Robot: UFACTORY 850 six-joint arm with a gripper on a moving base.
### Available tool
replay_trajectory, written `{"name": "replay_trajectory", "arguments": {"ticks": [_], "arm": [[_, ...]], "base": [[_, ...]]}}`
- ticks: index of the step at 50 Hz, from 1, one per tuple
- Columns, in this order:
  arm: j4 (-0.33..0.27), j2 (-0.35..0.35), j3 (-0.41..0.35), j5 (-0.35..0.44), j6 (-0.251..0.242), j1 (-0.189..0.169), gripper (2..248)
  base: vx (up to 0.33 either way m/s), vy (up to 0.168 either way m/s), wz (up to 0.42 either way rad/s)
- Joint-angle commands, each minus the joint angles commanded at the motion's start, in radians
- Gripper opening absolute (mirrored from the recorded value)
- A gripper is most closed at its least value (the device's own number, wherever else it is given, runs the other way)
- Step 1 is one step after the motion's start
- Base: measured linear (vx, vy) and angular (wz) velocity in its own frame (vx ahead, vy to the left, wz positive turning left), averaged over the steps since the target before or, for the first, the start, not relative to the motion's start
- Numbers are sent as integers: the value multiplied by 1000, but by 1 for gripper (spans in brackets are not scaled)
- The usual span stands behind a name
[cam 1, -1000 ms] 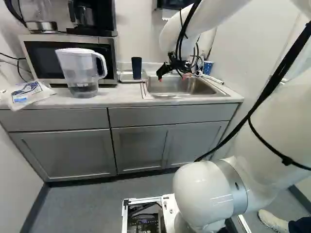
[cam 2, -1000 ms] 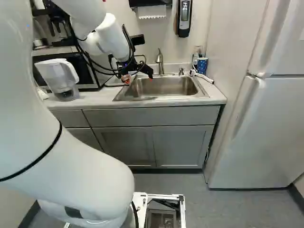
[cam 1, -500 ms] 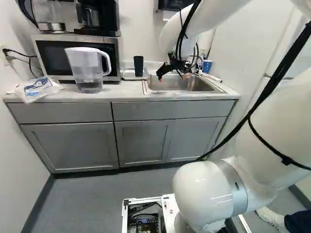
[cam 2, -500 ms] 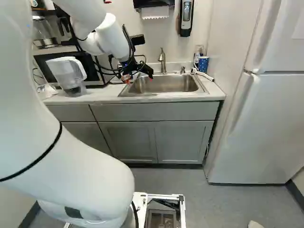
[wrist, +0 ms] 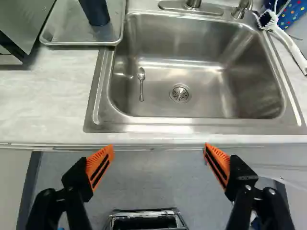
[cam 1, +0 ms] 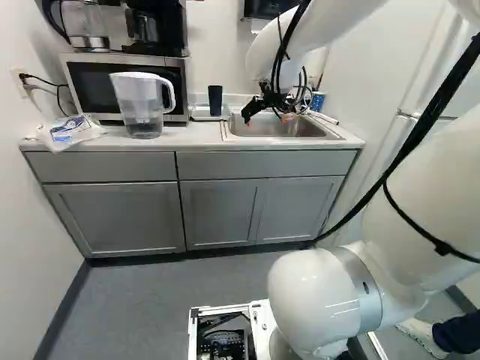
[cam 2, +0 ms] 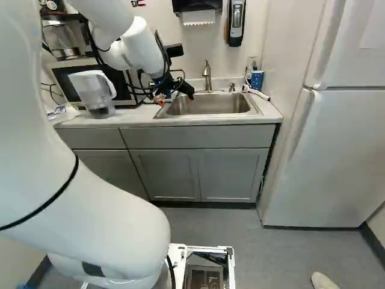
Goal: Rinse the cup and place it in the tray
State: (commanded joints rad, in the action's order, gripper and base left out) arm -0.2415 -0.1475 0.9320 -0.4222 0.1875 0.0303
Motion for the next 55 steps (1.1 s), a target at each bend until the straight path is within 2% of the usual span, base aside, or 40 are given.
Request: {"name": "replay_trajectory", "arguments": {"ticks": [55], "arm": [[0,0,0,0,0,0,247]], "base": [[-117,3,22]]}}
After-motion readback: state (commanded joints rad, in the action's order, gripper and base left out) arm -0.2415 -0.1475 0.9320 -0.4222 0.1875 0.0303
